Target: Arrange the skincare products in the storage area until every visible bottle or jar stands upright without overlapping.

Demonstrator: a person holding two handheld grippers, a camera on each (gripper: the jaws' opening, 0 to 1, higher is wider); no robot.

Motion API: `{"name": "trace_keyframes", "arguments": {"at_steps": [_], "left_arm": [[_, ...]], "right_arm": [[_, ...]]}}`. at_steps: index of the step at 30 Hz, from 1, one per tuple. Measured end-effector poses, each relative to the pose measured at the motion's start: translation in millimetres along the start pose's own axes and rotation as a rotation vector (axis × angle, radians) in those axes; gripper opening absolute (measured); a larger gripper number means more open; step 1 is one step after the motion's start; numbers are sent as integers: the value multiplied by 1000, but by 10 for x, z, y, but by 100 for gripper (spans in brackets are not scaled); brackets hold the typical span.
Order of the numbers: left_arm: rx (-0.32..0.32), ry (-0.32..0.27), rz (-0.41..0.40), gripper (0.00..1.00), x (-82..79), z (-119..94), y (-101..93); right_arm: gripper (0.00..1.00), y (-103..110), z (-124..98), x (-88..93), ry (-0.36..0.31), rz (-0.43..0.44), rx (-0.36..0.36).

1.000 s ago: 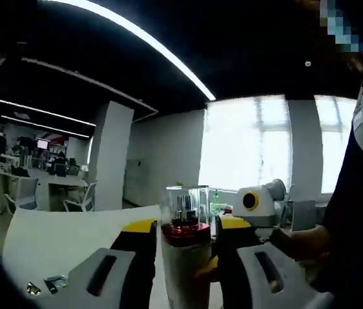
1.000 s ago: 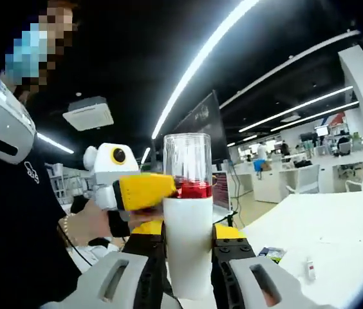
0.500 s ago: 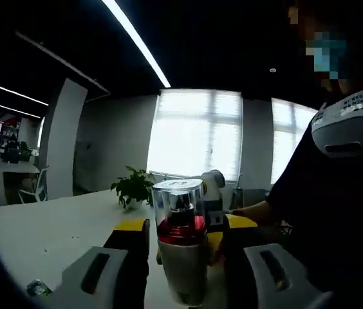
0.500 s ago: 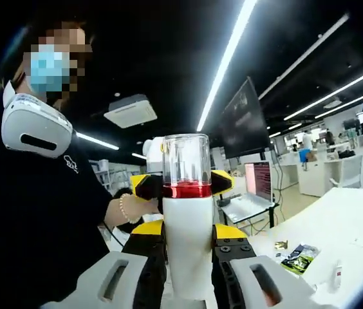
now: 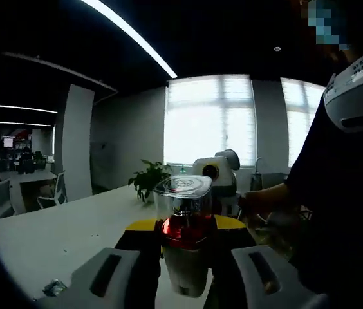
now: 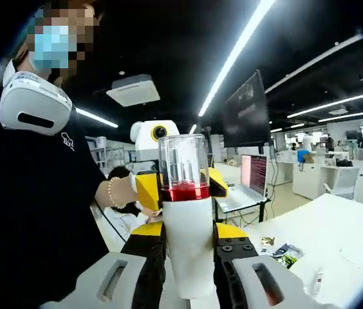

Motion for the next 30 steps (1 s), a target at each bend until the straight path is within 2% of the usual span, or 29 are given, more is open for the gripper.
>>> {"name": "trace_keyframes", "arguments": {"at_steps": [3,5,8,11,13,15,17,21,25,30], "left_arm": [[-24,36,28,27,27,50,-15],[-23,54,53,27,45,73,-32],[-29,57,42,27,54,76,-32],[-37,44,35,27,67,81,-39],[-29,49,57,28,81,99,-59],[-22,42,77,28,110,114,-78],[-21,36,53,29,132,111,-71],[-38,15,52,30,69,81,-7],[-52,1,33,42,9,88,4],[-94,22,27,53,82,45,21]], "right_arm": [[19,-19,0,23,40,-48,39],[19,-63,-18,54,65,-61,52],[18,-95,-41,62,69,-51,54],[17,-132,-85,90,41,-55,44],[16,-158,-106,122,30,-76,40],[16,-190,-125,159,16,-64,29],[15,-205,-131,186,1,-38,24],[15,-242,-150,205,-34,-11,22],[15,-299,-163,232,-33,-17,37],[15,-328,-187,276,-42,-5,48]]}}
Point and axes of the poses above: the point that each gripper's makers call its tool centre point, and the gripper's own axes: z roughly forward along the fingers, y roughly to its left, x roughly out of its underside, the point moved 5 cm from there along -z, roughly backward along the fingers, and after that the axes turned 13 degrees about z, right-handed, at the moved point
